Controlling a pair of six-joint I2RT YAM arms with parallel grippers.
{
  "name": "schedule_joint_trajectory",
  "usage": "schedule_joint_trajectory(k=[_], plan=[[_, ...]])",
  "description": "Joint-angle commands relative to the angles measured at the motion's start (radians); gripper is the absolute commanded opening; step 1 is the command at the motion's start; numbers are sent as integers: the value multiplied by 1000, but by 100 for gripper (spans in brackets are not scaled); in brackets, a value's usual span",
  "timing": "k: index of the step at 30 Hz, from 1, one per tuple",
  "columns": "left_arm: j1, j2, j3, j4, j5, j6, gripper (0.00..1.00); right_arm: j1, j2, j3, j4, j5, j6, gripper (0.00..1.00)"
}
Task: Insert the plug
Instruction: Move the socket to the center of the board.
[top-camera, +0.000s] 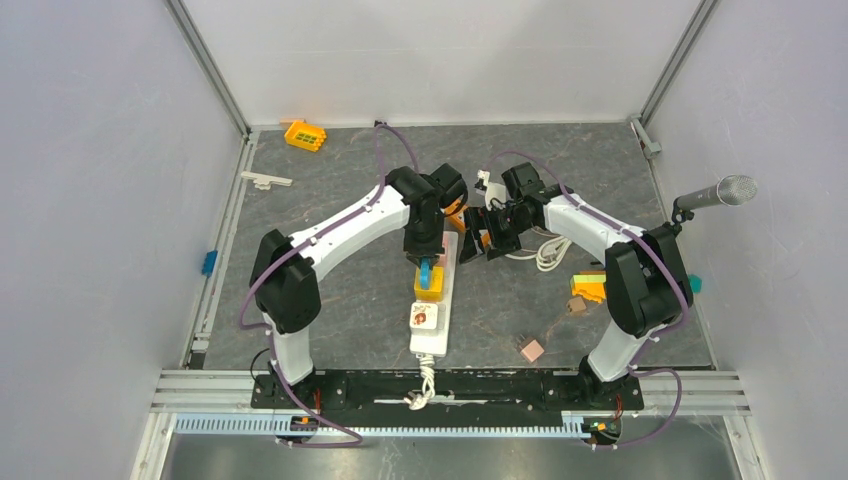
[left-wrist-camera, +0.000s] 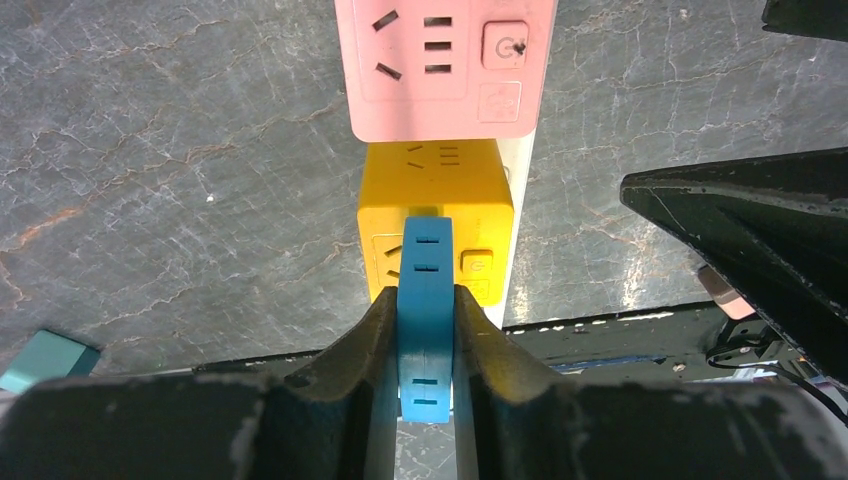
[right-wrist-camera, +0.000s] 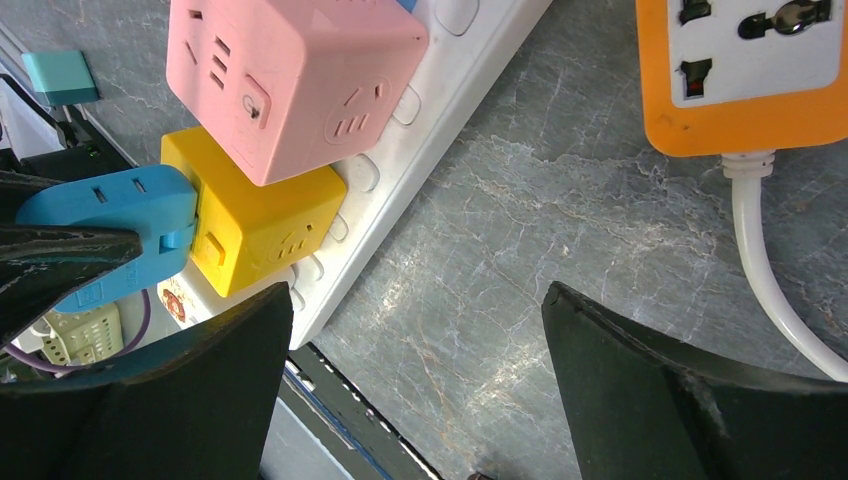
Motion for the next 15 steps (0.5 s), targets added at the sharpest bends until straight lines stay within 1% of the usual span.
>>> schedule_joint_trajectory(k=[1,3,5,7,9,12,14,15], plan=[[0,-22,-42,-5,-2,1,5,-4,6,46,15,-3,-4,98],[0,-24,-44,-6,-7,0,5,-4,6,50,8,2,-6,98],[0,-28,-37,-6,-14,1,9,-4,1,52,5,9,-10,98],[0,-33,-13,-6,-20,6,18,-4,-4,56,-4,21,-16,98],[0,-31,24,-18,-32,12,33,-4,-8,60,-15,38,-22,98],[0,-29,88,-29,-40,20,48,-5,-18,60,-29,69,-33,98],[0,-30,129,-28,-31,22,56,-5,-25,60,-42,96,-45,98],[0,-30,151,-25,-24,26,58,-4,-27,60,-49,111,-53,98]])
